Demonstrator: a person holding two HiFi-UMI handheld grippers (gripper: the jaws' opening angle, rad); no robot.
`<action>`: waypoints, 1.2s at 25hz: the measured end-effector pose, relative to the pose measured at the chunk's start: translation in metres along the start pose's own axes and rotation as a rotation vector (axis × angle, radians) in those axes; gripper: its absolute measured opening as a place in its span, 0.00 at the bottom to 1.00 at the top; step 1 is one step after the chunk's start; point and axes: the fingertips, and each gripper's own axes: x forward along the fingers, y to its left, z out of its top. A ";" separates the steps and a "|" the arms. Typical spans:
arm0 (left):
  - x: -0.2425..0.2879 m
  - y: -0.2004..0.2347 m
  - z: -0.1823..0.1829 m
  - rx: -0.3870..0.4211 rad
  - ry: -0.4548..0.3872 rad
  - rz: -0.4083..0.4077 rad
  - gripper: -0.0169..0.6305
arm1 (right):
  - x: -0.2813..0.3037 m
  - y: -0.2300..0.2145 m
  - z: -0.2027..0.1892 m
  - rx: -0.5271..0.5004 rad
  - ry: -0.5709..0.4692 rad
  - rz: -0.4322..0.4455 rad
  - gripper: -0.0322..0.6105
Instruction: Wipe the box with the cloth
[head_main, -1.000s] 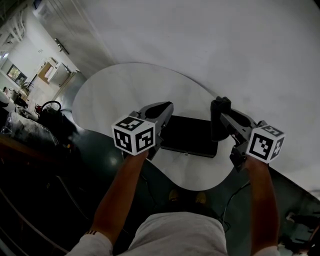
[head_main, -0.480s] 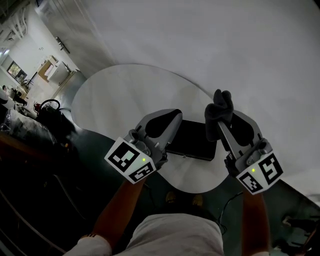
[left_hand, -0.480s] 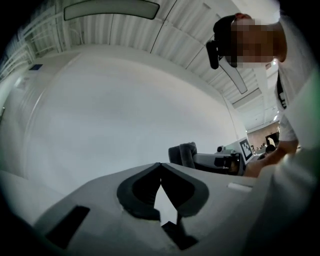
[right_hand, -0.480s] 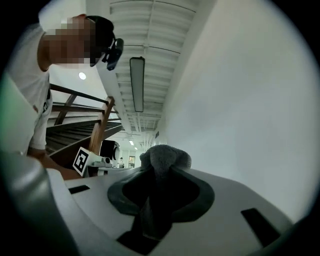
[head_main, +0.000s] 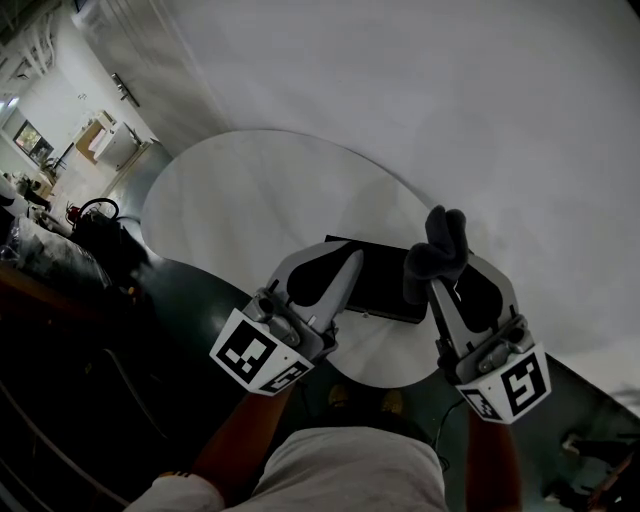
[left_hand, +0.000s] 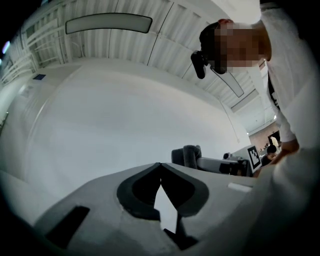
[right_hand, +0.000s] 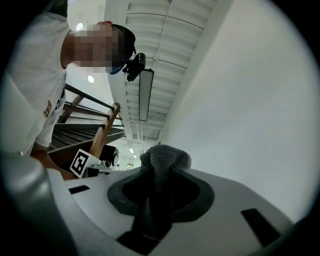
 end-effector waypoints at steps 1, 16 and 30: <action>-0.001 -0.001 0.000 -0.001 -0.005 0.003 0.05 | -0.002 0.002 -0.001 0.003 -0.005 -0.003 0.20; -0.007 -0.014 -0.004 0.016 -0.008 0.012 0.05 | -0.015 0.006 -0.010 0.034 -0.012 -0.042 0.20; -0.006 -0.013 -0.007 0.013 -0.003 0.009 0.05 | -0.011 0.005 -0.016 0.042 0.000 -0.049 0.19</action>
